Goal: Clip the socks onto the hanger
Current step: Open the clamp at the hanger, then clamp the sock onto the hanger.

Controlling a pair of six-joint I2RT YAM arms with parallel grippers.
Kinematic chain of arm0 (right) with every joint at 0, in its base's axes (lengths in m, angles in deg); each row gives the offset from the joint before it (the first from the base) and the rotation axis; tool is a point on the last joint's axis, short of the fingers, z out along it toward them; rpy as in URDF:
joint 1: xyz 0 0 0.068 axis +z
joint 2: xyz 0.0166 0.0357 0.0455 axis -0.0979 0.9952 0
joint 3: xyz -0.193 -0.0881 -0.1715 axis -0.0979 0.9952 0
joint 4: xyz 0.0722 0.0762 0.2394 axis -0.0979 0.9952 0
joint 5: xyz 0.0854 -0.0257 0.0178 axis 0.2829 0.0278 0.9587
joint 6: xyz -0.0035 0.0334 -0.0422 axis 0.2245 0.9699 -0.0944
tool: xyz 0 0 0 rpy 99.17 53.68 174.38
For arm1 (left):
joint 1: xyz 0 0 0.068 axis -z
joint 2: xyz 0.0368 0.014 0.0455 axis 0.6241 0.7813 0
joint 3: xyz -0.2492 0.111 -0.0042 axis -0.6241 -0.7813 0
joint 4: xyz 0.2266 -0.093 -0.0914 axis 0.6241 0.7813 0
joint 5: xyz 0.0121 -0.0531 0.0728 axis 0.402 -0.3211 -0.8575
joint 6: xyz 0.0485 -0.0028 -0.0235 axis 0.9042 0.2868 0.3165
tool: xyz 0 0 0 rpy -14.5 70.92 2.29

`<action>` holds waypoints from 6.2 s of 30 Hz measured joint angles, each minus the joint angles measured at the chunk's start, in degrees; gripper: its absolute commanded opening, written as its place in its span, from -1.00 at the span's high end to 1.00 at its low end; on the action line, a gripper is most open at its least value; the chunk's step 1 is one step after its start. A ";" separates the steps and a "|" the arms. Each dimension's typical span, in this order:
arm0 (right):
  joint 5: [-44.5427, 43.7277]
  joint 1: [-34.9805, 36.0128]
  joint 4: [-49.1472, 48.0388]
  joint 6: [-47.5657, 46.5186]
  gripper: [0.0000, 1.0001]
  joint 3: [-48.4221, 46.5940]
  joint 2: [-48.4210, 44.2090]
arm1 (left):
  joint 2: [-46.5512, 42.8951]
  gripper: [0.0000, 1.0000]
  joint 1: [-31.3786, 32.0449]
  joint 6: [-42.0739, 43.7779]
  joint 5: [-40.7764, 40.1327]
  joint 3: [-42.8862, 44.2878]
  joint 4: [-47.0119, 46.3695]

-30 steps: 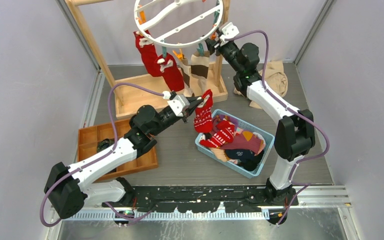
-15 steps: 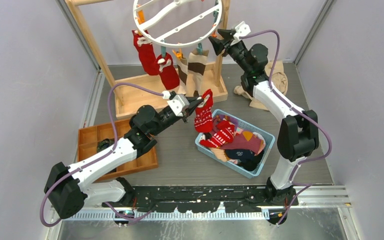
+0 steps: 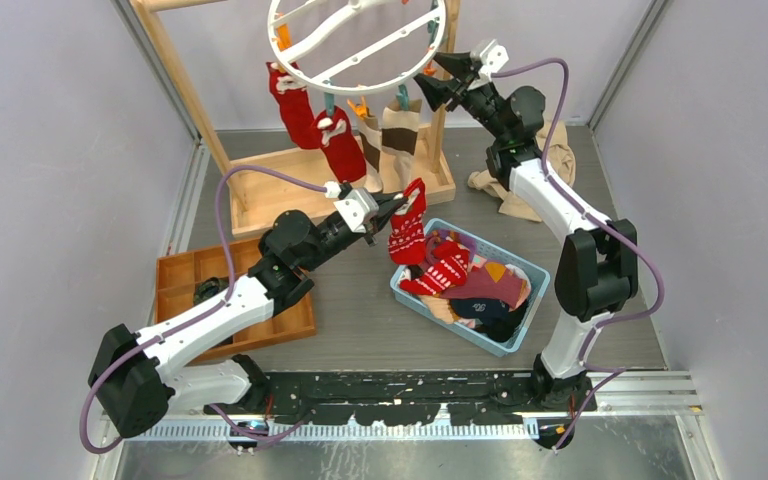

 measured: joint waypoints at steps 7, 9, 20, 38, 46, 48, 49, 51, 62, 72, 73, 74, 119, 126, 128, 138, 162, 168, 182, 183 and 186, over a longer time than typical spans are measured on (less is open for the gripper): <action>5.33 -1.36 -0.50 0.55 -0.39 -1.62 1.44 | 0.00 0.99 0.00 0.00 0.00 0.00 0.00; 6.99 -1.88 -0.52 0.98 -0.41 -2.34 2.08 | 0.00 0.99 0.00 0.00 0.00 0.00 0.00; 16.00 -4.11 -1.77 4.57 -0.43 -4.96 4.31 | 0.35 0.99 0.00 -0.61 0.42 0.59 0.02; 23.43 -6.16 -7.63 12.13 -0.60 -8.00 8.52 | 2.93 0.99 0.00 -1.44 1.27 4.26 0.57; 24.15 -7.58 -8.24 13.51 -0.59 -9.38 9.55 | 4.28 1.00 0.00 -2.27 1.46 6.78 1.29; 24.74 -7.89 -8.44 14.14 -0.57 -9.46 9.55 | 4.61 1.00 0.00 -2.45 1.49 7.34 1.38; 25.16 -7.96 -8.81 14.73 -0.56 -9.53 9.55 | 4.72 0.99 0.00 -2.49 1.53 7.52 1.40; 26.40 -8.11 -10.21 16.55 -0.54 -9.90 9.81 | 4.92 0.99 0.00 -2.51 1.64 7.74 1.40; 30.73 -8.22 -17.68 25.73 -0.48 -13.33 12.66 | 5.55 0.99 0.00 -2.60 1.92 8.79 2.95; 31.69 -8.04 -19.43 27.65 -0.44 -15.26 14.08 | 5.90 0.99 0.07 -2.75 1.97 9.94 3.98; 31.69 -7.93 -19.52 27.89 -0.44 -15.45 14.36 | 5.92 0.99 0.07 -2.75 1.99 10.16 4.04; 31.69 -7.82 -19.67 28.15 -0.43 -15.52 14.60 | 5.99 1.00 0.07 -2.78 2.03 10.45 4.24; 30.95 -5.95 -22.71 33.38 0.83 -16.85 16.28 | 7.63 1.00 0.57 -2.78 1.55 12.41 5.44; 28.04 -5.14 -16.31 29.51 0.93 -10.84 11.98 | 9.77 0.99 0.57 -2.80 -4.55 16.70 9.31; 26.82 -4.68 -11.69 26.49 0.95 -9.42 9.68 | 9.99 1.00 0.57 -2.80 -7.56 17.42 10.60; 19.74 -1.38 14.32 12.83 0.99 -8.20 0.20 | 15.47 0.99 -0.15 0.13 -18.12 20.24 13.38; -9.88 8.87 40.35 2.45 0.99 -8.20 -6.56 | 21.90 0.99 -0.57 0.02 -31.12 21.35 6.03; -13.16 9.46 41.00 3.08 0.99 -8.46 -6.62 | 23.21 0.99 -0.57 -1.84 -32.35 21.38 5.53; -17.27 10.84 41.42 4.63 0.99 -8.50 -6.64 | 26.49 0.99 -0.57 -5.57 -35.39 22.86 1.73; -17.62 10.95 41.48 4.63 0.99 -8.50 -6.64 | 26.49 0.99 -0.57 -5.75 -35.54 22.99 1.42; -18.08 11.13 41.59 4.61 0.99 -8.50 -6.64 | 26.49 1.00 -0.57 -6.29 -35.69 23.37 0.24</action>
